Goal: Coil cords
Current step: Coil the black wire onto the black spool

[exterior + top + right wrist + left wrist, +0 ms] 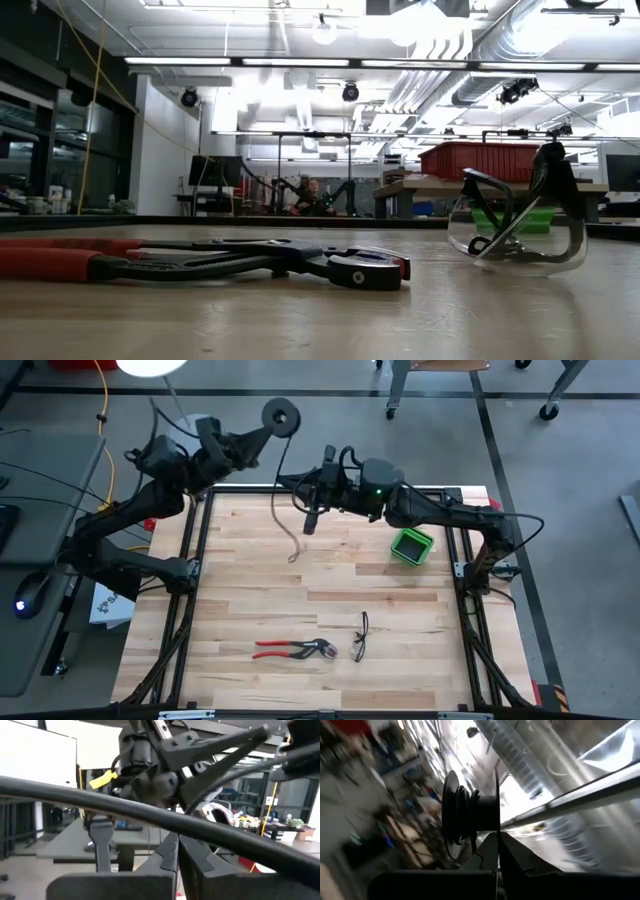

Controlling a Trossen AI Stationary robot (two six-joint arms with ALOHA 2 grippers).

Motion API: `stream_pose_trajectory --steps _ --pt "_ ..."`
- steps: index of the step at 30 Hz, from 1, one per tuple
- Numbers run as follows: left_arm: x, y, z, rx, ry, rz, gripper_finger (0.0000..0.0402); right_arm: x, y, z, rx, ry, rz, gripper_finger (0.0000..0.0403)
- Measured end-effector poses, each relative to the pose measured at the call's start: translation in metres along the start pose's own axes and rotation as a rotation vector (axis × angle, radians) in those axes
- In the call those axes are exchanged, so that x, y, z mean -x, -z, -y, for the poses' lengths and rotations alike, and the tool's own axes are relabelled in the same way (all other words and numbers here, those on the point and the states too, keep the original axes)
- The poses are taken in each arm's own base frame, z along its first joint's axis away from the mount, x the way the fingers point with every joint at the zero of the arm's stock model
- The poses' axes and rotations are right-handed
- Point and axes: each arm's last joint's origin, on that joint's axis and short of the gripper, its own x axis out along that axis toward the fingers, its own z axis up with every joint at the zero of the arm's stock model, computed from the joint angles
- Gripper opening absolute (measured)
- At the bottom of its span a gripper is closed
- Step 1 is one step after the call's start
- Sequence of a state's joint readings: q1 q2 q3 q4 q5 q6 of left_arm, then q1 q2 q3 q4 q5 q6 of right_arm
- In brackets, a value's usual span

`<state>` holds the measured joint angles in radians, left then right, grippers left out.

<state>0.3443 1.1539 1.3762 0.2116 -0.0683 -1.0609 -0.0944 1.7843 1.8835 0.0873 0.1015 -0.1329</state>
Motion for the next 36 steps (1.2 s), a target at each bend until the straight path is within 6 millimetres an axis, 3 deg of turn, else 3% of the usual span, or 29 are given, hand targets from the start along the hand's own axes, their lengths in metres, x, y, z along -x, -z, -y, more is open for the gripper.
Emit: stream_pose_trajectory --steps 7,36 --pt "-0.002 0.015 0.002 0.207 0.01 -0.091 0.0 -0.003 -0.001 0.005 0.014 0.037 0.049 0.0" --pt "0.004 0.039 0.012 0.333 -0.039 -0.138 0.0 -0.004 -0.002 0.025 -0.063 0.105 0.082 0.0"
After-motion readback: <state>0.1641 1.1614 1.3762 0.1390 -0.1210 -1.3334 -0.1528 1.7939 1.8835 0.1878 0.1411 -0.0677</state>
